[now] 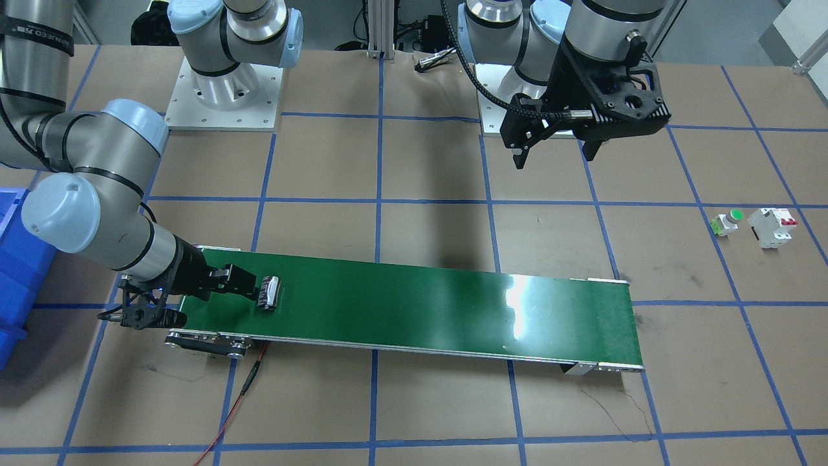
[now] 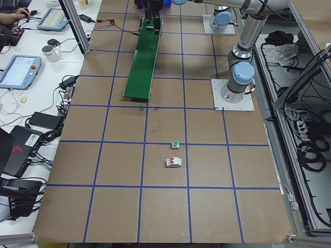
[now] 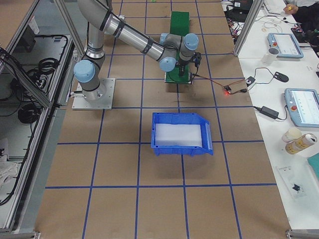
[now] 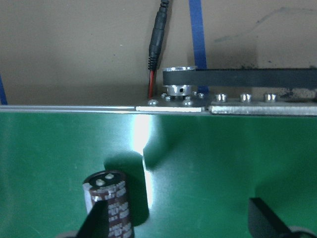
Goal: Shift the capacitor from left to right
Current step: 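Lower the right gripper onto the capacitor at the belt's far end and grasp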
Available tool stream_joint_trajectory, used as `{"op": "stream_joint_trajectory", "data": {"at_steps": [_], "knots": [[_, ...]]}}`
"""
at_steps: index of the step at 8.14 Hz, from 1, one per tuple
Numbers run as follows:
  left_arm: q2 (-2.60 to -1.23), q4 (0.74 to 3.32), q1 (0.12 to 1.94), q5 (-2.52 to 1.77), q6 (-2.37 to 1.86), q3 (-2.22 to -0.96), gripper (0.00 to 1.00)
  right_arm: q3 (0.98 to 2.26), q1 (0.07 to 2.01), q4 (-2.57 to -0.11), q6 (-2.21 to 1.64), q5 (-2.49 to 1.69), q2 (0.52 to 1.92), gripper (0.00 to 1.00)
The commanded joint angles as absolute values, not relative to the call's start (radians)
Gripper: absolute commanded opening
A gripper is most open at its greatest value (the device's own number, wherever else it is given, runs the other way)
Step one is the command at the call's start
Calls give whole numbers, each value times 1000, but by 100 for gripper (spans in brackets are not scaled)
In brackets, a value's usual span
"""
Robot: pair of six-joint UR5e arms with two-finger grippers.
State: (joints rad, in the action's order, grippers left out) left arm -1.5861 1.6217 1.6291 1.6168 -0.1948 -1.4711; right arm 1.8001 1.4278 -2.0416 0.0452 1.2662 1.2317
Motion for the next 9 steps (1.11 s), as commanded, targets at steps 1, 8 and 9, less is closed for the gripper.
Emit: {"op": "stream_joint_trajectory", "data": {"at_steps": [1, 8, 9], "knots": [[-1586, 1612, 1629, 1617, -193, -1473, 100, 1801, 1449, -2039, 3, 1269, 1235, 98], [-1588, 1605, 1629, 1617, -193, -1471, 100, 1770, 1454, -2004, 23, 1440, 1252, 0], [-1588, 1603, 1629, 1617, -193, -1473, 100, 1713, 1447, -1958, 105, 1519, 1270, 0]]}}
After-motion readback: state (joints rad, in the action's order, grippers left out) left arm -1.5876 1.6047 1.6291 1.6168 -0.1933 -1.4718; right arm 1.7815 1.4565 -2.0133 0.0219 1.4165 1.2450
